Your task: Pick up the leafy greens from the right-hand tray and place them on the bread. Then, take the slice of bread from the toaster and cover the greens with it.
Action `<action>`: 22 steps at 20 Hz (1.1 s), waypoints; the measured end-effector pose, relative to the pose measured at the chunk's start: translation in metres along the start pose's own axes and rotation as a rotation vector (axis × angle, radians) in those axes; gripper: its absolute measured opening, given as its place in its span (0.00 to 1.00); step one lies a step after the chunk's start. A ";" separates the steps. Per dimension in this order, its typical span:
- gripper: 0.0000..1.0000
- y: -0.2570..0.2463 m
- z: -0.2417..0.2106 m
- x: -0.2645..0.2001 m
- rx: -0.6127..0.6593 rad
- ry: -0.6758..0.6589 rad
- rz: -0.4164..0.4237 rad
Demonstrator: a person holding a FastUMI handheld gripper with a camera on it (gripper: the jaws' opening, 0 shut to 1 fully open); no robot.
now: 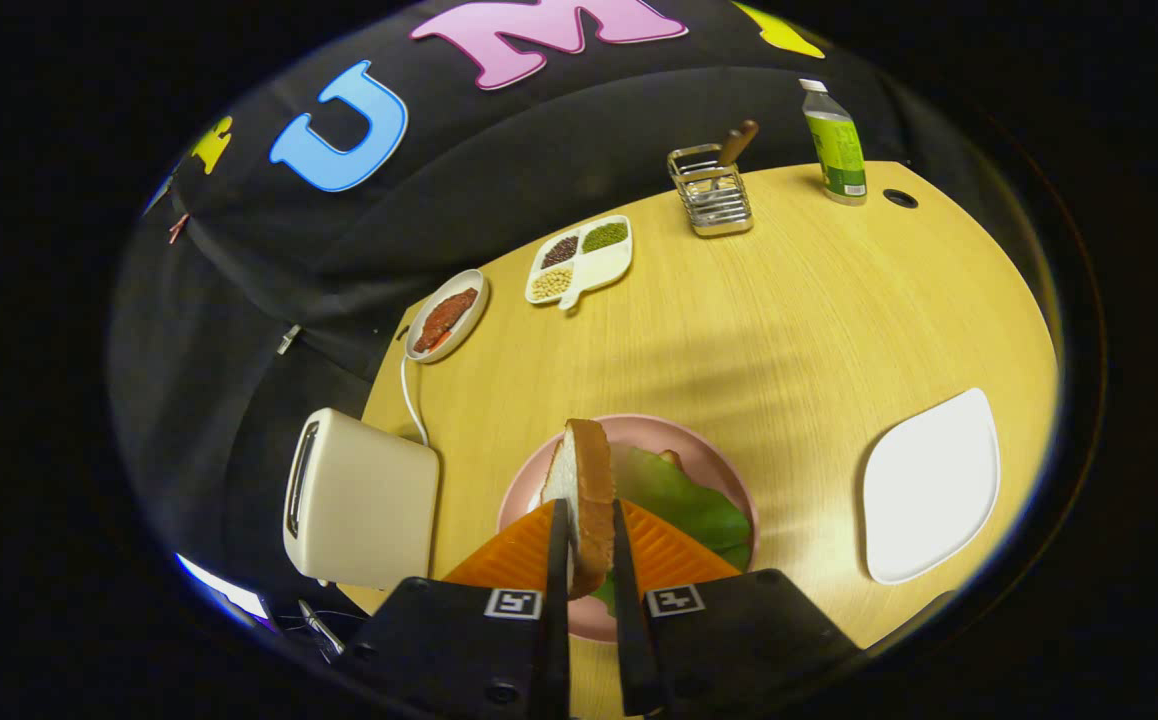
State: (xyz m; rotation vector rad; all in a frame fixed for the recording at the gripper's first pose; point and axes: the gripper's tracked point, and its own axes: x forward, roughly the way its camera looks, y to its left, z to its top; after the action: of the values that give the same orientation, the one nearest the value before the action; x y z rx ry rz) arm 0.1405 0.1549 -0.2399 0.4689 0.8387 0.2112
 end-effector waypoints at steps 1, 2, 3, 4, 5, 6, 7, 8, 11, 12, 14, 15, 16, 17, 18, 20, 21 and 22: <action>0.36 -0.002 -0.004 0.000 -0.013 0.005 -0.003; 0.50 -0.007 -0.006 -0.002 -0.033 0.006 -0.018; 0.64 -0.013 -0.006 -0.004 -0.057 0.003 -0.031; 0.78 -0.017 -0.007 -0.006 -0.079 -0.002 -0.044; 0.92 -0.021 -0.004 -0.011 -0.099 -0.010 -0.054; 0.98 -0.024 -0.003 -0.015 -0.116 -0.020 -0.062; 0.99 -0.026 0.000 -0.020 -0.133 -0.034 -0.070; 0.99 -0.027 0.004 -0.028 -0.153 -0.051 -0.075; 0.98 -0.028 0.015 -0.052 -0.185 -0.109 -0.077; 0.99 -0.026 0.023 -0.063 -0.189 -0.145 -0.070; 0.98 -0.024 0.042 -0.091 -0.215 -0.229 -0.070; 0.98 -0.024 0.052 -0.105 -0.234 -0.277 -0.077; 0.98 -0.026 0.061 -0.119 -0.255 -0.326 -0.086; 0.98 -0.027 0.069 -0.135 -0.274 -0.372 -0.099; 0.99 -0.029 0.077 -0.151 -0.296 -0.415 -0.115; 0.99 -0.033 0.090 -0.187 -0.345 -0.509 -0.161; 0.98 -0.034 0.095 -0.205 -0.368 -0.556 -0.184; 0.98 -0.033 0.100 -0.222 -0.383 -0.601 -0.205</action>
State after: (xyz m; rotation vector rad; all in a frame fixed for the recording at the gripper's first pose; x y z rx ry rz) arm 0.0703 0.0145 -0.0513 0.0691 0.2408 0.0310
